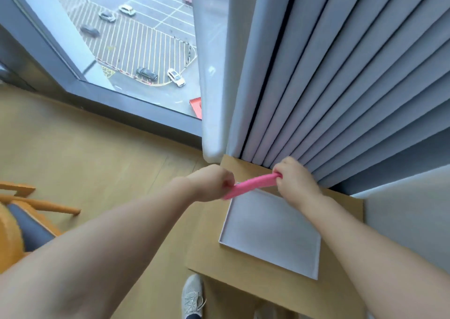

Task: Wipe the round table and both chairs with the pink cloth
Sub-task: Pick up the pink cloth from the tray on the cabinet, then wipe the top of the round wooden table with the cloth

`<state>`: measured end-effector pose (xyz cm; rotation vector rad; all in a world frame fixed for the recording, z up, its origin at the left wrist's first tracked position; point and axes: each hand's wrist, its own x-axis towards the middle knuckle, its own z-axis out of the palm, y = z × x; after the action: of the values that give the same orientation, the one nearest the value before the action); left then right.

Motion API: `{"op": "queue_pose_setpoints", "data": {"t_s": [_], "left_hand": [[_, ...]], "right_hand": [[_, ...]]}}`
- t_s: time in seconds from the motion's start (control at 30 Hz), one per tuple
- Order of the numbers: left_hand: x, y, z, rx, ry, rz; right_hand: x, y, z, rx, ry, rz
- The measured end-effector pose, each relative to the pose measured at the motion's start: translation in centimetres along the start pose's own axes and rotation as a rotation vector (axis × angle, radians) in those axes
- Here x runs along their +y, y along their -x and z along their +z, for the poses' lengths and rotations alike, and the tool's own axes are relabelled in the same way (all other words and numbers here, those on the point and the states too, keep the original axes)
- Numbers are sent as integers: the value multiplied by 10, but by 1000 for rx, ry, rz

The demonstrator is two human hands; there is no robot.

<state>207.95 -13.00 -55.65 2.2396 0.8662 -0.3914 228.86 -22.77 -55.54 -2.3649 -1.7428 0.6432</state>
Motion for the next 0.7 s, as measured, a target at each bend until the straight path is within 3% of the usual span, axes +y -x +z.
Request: {"op": "queue_pose_setpoints", "data": {"t_s": [0.23,0.4,0.53,0.7], "left_hand": [[16,117,-129,151,51,-8],[34,200,-195,515,104,-61],[56,262,-213,721,170,-56],[73,332,-197,735,248,-85]], "right_hand": [[-134,9,-129,121,-21,-321],[-225,36,-194,187,-24,-616],[-280,66,-219,168,-17,-835],[-323,114,-225,125,-20,-1136]]}}
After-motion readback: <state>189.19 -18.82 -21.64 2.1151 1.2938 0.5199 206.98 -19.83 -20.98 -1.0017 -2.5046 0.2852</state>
